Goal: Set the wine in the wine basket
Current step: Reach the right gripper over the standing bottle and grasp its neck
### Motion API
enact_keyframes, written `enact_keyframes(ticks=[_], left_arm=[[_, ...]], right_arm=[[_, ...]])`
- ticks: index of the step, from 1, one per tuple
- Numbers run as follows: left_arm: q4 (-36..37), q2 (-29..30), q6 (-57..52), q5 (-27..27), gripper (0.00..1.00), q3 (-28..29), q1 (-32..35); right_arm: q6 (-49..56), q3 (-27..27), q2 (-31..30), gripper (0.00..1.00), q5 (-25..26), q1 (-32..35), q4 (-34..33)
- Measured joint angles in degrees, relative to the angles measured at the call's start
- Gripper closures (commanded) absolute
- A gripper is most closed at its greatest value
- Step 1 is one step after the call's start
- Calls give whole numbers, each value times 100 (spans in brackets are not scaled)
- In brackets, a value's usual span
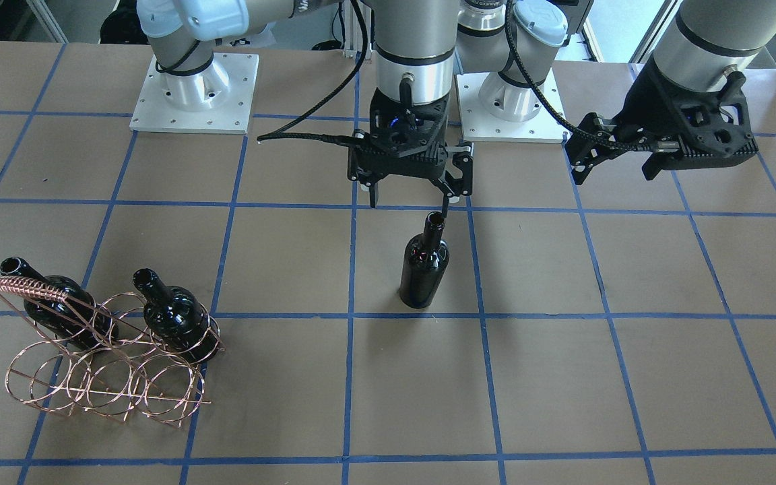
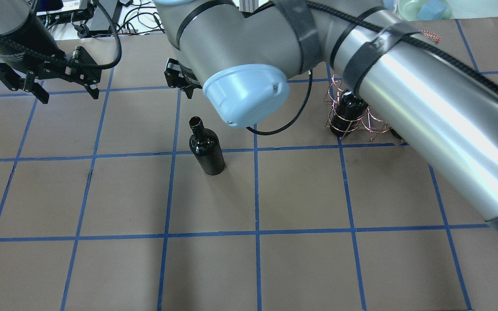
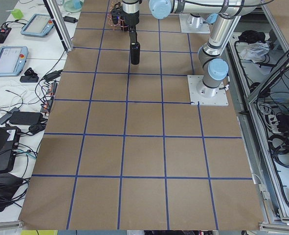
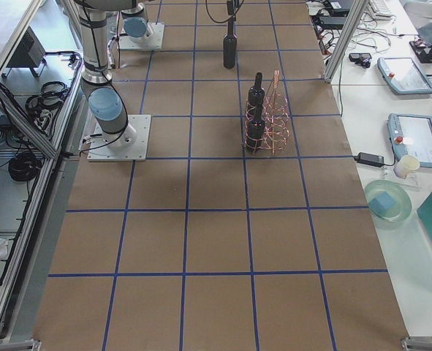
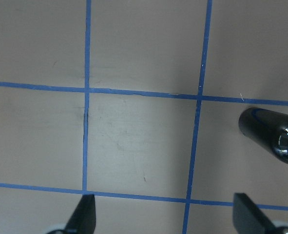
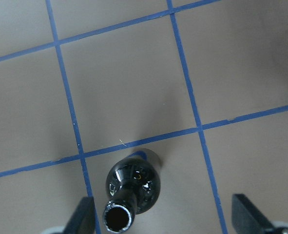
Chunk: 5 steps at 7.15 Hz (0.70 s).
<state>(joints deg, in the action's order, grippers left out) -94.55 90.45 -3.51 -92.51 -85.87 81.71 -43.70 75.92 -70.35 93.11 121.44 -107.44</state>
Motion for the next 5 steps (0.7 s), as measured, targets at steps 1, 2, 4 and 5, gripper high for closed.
enact_keyframes(ticks=[1,2,4,5], left_arm=[[-36,0,-1,2,0,-1,4],[-84,-1,-1,12,0,-8,12],[-110,-1,-1,42,0,-21,17],[-114,-1,-1,40,0,-24,12]], right_arm=[[10,-5,184,0,49,110,-143],[134,8,278,0,67,154,-185],[352,71,382,20,41,184,-187],[379,88,421,32,25,197,-183]])
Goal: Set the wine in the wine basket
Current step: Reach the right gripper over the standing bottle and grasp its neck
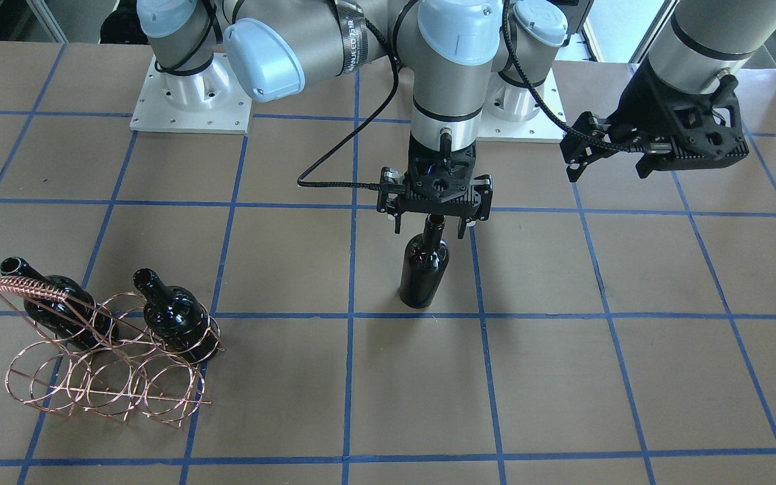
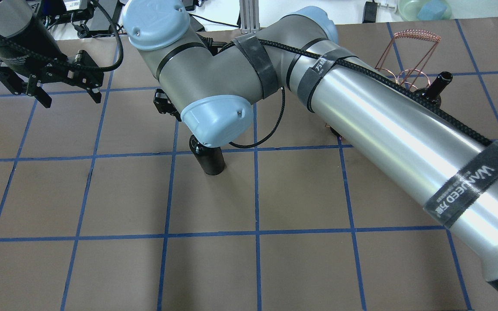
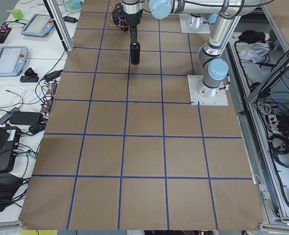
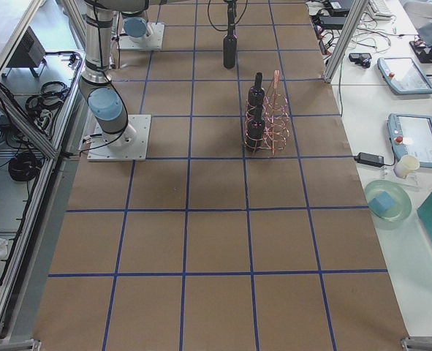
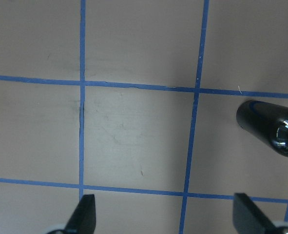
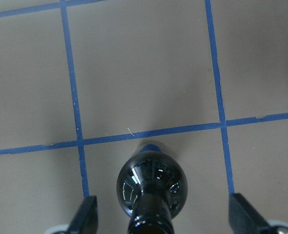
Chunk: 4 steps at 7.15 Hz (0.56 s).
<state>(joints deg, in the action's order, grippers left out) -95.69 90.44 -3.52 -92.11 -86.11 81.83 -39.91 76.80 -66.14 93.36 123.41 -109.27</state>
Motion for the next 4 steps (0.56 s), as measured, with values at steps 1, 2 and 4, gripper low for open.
enact_keyframes(ticks=[1,2,4], left_arm=[[-2,1,0,1,0,-1,2],[-5,8,0,14,0,-5,15],[-3,19,0,37,0,-15,36]], right_arm=[[6,9,22,42,-9,15,11],[9,17,32,52,-15,24,21],[0,25,36,63,-32,32,37]])
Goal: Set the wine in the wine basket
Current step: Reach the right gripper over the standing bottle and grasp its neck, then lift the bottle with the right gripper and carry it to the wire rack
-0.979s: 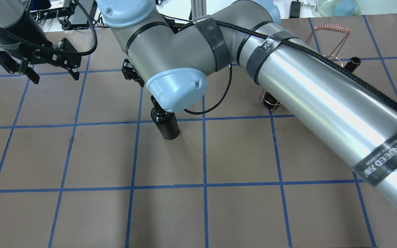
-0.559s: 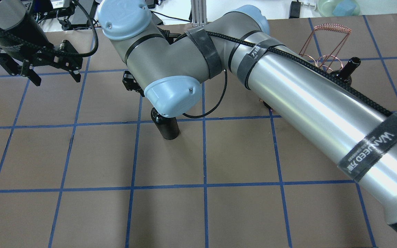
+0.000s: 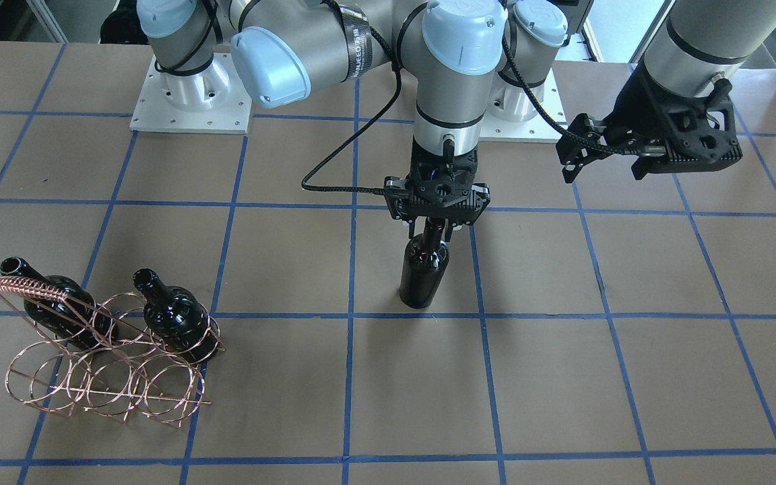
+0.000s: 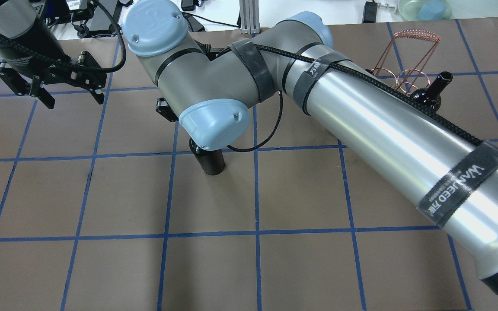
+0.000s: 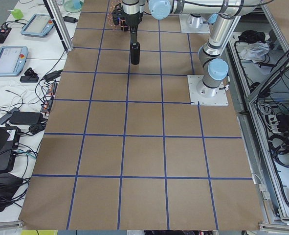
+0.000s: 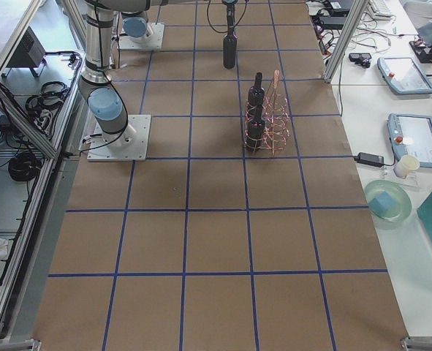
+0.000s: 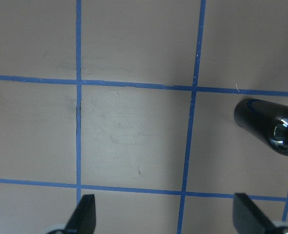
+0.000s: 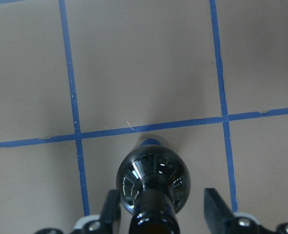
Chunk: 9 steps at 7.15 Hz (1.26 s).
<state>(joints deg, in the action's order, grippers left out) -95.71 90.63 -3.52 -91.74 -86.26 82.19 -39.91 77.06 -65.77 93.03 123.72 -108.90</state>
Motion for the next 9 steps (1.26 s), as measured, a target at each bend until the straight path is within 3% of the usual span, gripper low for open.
enact_keyframes(ticks=[1,2,4,6,9], left_arm=[[2,0,0,2,0,-6,0],[2,0,-2,2,0,-13,0],[-4,-6,4,-5,0,-20,-7],[-15,-13,6,-20,0,-22,-17],[-17,-12,2,-11,0,-22,-12]], right_arm=[[-10,2,-2,75,-22,2,8],[-26,2,-7,80,-102,2,17],[-40,-3,-52,80,-265,0,72],[293,12,-364,90,-260,-161,332],[2376,565,-1574,89,-264,-1514,1409]])
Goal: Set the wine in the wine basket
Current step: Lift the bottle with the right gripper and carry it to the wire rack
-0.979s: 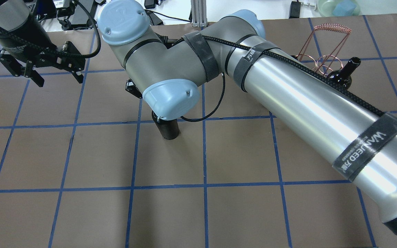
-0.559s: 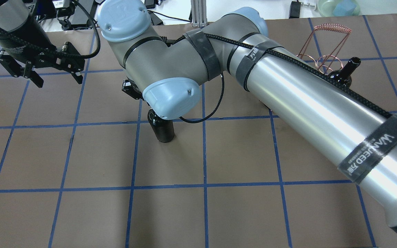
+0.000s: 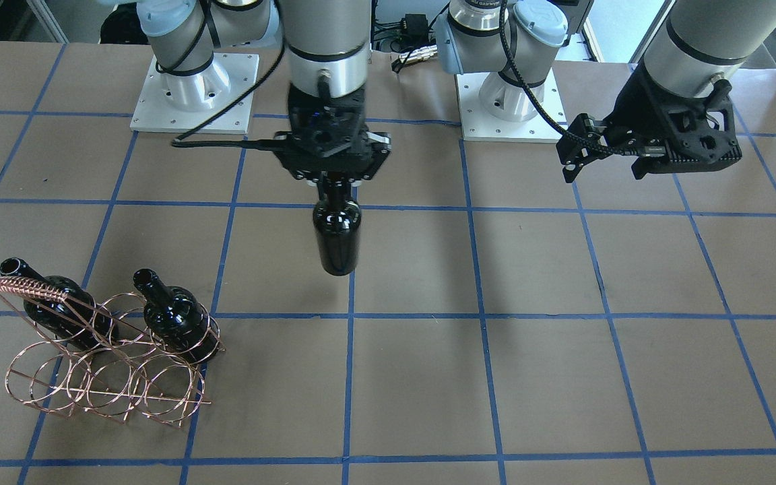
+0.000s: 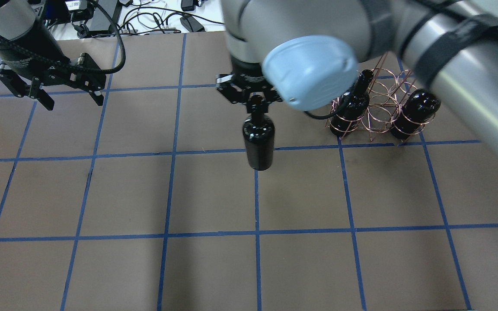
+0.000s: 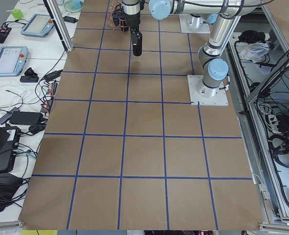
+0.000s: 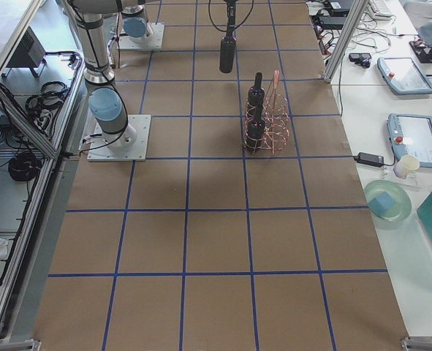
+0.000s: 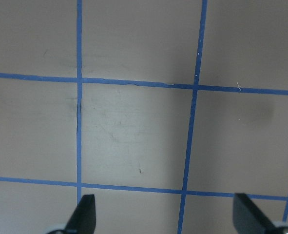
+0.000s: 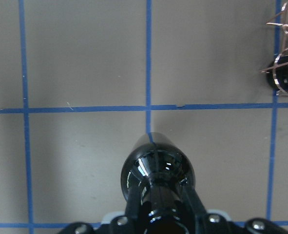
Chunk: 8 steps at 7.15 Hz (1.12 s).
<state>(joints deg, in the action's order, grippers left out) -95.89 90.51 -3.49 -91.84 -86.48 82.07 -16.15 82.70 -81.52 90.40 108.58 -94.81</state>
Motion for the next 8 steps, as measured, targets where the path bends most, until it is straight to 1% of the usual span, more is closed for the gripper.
enact_keyframes(ticks=[1,2,3,4,8], left_arm=[[0,1,0,4,0,0,3],[0,2,2,31,0,0,7],[0,0,0,82,0,0,8],[-2,-4,-2,118,0,0,8],[-2,-2,-2,157,0,-2,12]], right_arm=[[1064,222,-413,88,1,-630,246],[2049,312,-655,88,-3,-1230,462],[2775,325,-758,88,-33,-1771,567],[3226,267,-808,88,-75,-2150,617],[4218,-116,-736,88,-192,-2838,616]])
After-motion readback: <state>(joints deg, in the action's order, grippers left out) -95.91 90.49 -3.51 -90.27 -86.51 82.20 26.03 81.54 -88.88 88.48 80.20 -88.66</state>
